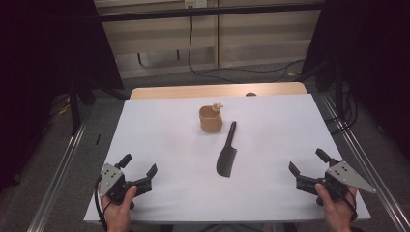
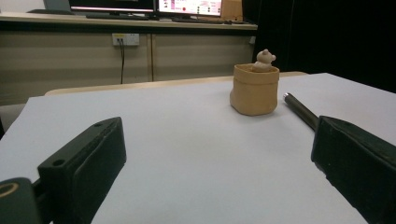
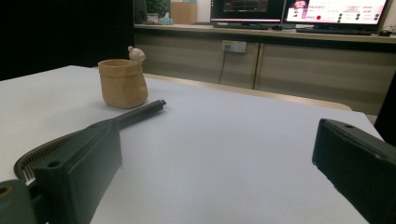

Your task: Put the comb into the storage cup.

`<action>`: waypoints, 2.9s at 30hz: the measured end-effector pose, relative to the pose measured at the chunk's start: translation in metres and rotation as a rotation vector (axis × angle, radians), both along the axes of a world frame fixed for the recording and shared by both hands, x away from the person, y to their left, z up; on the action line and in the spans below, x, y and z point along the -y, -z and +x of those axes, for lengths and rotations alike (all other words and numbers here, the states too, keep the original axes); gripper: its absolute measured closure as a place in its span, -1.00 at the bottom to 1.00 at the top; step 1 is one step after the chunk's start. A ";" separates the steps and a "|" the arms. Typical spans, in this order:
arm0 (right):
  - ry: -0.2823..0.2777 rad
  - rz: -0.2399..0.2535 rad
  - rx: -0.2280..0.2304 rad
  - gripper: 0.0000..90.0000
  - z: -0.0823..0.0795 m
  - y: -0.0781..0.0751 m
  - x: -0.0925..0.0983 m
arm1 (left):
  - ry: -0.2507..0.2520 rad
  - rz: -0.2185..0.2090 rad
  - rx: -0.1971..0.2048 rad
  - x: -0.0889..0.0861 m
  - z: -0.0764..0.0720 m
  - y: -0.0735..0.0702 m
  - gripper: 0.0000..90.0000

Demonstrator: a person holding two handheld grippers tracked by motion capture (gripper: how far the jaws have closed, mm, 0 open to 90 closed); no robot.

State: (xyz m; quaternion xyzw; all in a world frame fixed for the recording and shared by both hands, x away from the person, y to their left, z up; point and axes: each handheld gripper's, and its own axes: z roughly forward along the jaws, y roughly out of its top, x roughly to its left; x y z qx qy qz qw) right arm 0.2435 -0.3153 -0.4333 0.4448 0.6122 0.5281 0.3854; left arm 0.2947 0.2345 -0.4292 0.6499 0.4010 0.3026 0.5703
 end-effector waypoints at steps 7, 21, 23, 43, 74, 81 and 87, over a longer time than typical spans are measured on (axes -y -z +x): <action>-0.029 0.022 0.005 -0.98 0.002 0.001 0.001 | 0.001 -0.004 -0.001 0.000 0.000 -0.001 -0.93; -0.085 0.033 0.013 -1.00 0.005 0.001 -0.003 | 0.006 -0.008 -0.006 0.001 -0.001 0.000 -0.93; -0.097 0.032 0.015 -1.00 0.006 0.002 -0.005 | 0.006 -0.007 -0.007 0.000 -0.002 0.000 -0.93; -0.131 0.026 0.032 -1.00 0.017 -0.002 -0.019 | 0.019 -0.015 0.004 0.002 -0.003 -0.001 -0.93; -0.188 0.027 0.027 -0.98 0.051 -0.008 -0.044 | 0.031 -0.003 0.009 0.005 -0.003 -0.001 -0.93; -0.200 0.027 0.021 -0.97 0.062 -0.011 -0.051 | 0.036 -0.003 0.007 0.005 -0.002 -0.001 -0.93; -0.200 0.028 0.014 -0.97 0.072 -0.013 -0.055 | 0.040 0.014 0.008 0.005 -0.002 -0.001 -0.93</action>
